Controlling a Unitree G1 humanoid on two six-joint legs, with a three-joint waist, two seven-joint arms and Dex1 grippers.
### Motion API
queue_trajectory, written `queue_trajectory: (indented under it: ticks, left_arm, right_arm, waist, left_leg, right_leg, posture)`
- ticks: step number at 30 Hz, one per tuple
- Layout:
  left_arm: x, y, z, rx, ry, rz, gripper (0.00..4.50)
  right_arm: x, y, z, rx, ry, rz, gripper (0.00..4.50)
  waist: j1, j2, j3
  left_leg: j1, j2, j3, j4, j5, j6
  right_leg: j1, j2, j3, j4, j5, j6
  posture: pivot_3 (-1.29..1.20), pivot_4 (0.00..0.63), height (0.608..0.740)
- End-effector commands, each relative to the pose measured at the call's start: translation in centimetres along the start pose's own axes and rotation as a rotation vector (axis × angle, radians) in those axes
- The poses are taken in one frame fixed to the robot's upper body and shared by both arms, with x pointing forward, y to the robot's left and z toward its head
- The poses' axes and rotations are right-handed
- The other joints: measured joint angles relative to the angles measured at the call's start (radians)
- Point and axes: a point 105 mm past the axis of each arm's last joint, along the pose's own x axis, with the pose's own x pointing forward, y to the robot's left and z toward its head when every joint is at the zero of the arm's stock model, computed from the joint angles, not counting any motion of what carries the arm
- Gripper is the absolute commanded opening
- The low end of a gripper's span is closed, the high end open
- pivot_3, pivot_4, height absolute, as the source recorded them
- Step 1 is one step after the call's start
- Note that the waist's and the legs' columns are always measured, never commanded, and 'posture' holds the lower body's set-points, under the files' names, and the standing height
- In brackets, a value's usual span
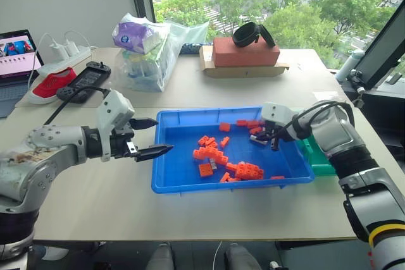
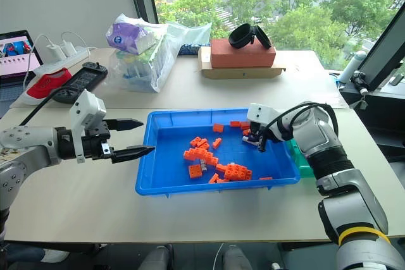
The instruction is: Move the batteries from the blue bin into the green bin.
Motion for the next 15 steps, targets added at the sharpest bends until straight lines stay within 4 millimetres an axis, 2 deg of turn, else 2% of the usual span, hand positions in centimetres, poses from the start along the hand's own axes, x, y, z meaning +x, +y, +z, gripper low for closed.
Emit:
queue_trajectory:
  ticks: [1, 5, 7, 8, 10, 14, 15]
  left_arm:
    - [-0.1, 0.0, 0.9, 0.037, -0.028, 0.006, 4.5]
    - [0.0, 0.0, 0.8, 0.036, -0.03, 0.008, 4.5]
    - [0.0, -0.1, 0.7, 0.033, -0.03, 0.009, 4.5]
    - [0.0, -0.1, 0.7, 0.032, -0.03, 0.009, 4.5]
    - [0.0, -0.1, 0.6, 0.031, -0.031, 0.01, 4.5]
    - [0.1, -0.1, 0.6, 0.032, -0.033, 0.014, 4.5]
    - [0.1, -0.1, 0.6, 0.032, -0.034, 0.014, 4.5]
  right_arm:
    - [0.2, 0.1, 0.1, -0.02, 0.018, -0.003, 0.02]
    - [-0.8, -0.6, 1.1, 0.004, -0.022, -0.021, 0.02]
    - [-1.7, -0.7, 2.0, 0.033, -0.057, 0.003, 0.62]
    - [-2.0, -0.6, 2.2, 0.029, -0.062, 0.019, 0.76]
    - [-2.6, -1.1, 2.7, 0.003, -0.064, -0.009, 1.53]
    - [-2.5, -2.1, 2.9, -0.025, -0.04, -0.063, 2.8]
    - [-2.4, -2.2, 2.8, -0.029, -0.033, -0.068, 2.8]
  waist:
    - [0.0, 0.0, 0.0]
    - [0.001, 0.0, 0.0]
    - [0.001, 0.0, 0.0]
    - [0.001, 0.0, 0.0]
    - [0.001, 0.0, 0.0]
    - [0.0, 0.0, 0.0]
    - [0.001, 0.0, 0.0]
  left_leg:
    - [0.0, 0.0, 0.0, 0.0, 0.0, 0.0]
    - [0.0, 0.0, 0.0, 0.0, 0.0, 0.0]
    - [0.0, 0.0, 0.0, 0.0, 0.0, 0.0]
    - [0.0, 0.0, 0.0, 0.0, 0.0, 0.0]
    - [0.0, 0.0, 0.0, 0.0, 0.0, 0.0]
    - [0.0, 0.0, 0.0, 0.0, 0.0, 0.0]
    - [0.0, 0.0, 0.0, 0.0, 0.0, 0.0]
  right_leg:
    - [0.0, 0.0, 0.0, 0.0, 0.0, 0.0]
    - [0.0, 0.0, 0.0, 0.0, 0.0, 0.0]
    - [0.0, 0.0, 0.0, 0.0, 0.0, 0.0]
    - [0.0, 0.0, 0.0, 0.0, 0.0, 0.0]
    - [0.0, 0.0, 0.0, 0.0, 0.0, 0.0]
    - [0.0, 0.0, 0.0, 0.0, 0.0, 0.0]
    - [0.0, 0.0, 0.0, 0.0, 0.0, 0.0]
  posture:
    - [0.0, 0.15, 0.74]
    - [0.0, 0.15, 0.74]
    - [0.0, 0.15, 0.74]
    - [0.0, 0.15, 0.74]
    - [0.0, 0.15, 0.74]
    - [0.0, 0.15, 0.74]
    - [0.0, 0.15, 0.74]
